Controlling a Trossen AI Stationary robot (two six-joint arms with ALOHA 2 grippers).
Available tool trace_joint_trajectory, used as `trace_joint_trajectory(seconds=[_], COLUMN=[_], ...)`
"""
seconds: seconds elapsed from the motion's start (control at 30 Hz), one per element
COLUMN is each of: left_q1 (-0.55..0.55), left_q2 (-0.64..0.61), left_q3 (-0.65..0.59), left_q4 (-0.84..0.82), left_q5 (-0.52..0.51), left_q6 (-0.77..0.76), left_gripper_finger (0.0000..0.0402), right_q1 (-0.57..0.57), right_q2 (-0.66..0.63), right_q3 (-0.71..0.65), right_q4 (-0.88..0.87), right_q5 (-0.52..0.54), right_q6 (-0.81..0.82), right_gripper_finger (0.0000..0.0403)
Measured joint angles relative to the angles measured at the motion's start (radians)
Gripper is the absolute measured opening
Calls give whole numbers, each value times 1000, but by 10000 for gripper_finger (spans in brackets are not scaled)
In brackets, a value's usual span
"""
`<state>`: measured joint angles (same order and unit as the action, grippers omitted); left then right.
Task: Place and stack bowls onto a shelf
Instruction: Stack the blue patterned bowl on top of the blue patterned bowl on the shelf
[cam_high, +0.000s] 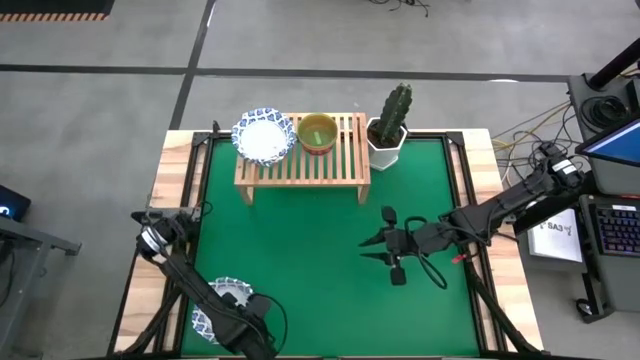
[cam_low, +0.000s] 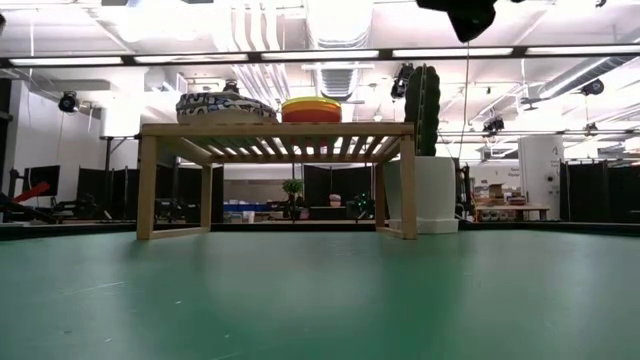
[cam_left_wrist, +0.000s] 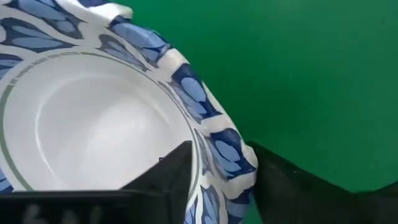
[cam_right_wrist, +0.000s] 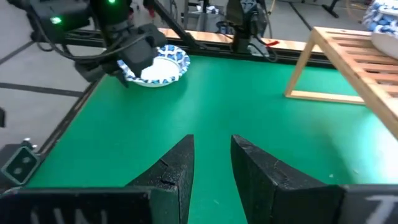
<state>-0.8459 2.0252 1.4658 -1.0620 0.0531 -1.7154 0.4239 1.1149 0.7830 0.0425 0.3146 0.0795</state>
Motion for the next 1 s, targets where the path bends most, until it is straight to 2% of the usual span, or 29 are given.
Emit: trace_joint_trajectory(seconds=[0.1,0.2,0.3,0.37,0.5,0.67,0.77,0.9,1.0], left_q1=[0,0,2,2,2,15,71,185,304], left_q2=[1,1,0,0,0,-11,-33,-85,-138], left_q3=[20,65,164,250,452,683,784,854,857], left_q4=[-6,-95,-255,-355,-450,-503,-507,-509,-510], left_q5=[2,11,9,-28,-220,-606,-787,-917,-928], left_q6=[49,115,203,292,545,963,1159,1395,1517], left_gripper_finger=[77,16,12,7,3,1,1,0,0], right_q1=[25,46,62,70,81,90,91,91,91], right_q2=[0,0,0,0,0,0,0,0,0], right_q3=[0,0,0,0,0,0,0,0,-1], right_q4=[0,0,0,0,0,-3,-4,-7,-8], right_q5=[0,0,0,0,0,1,1,1,1], right_q6=[1,1,1,1,0,0,10,28,37], right_gripper_finger=[95,95,95,95,95,95,95,95,95])
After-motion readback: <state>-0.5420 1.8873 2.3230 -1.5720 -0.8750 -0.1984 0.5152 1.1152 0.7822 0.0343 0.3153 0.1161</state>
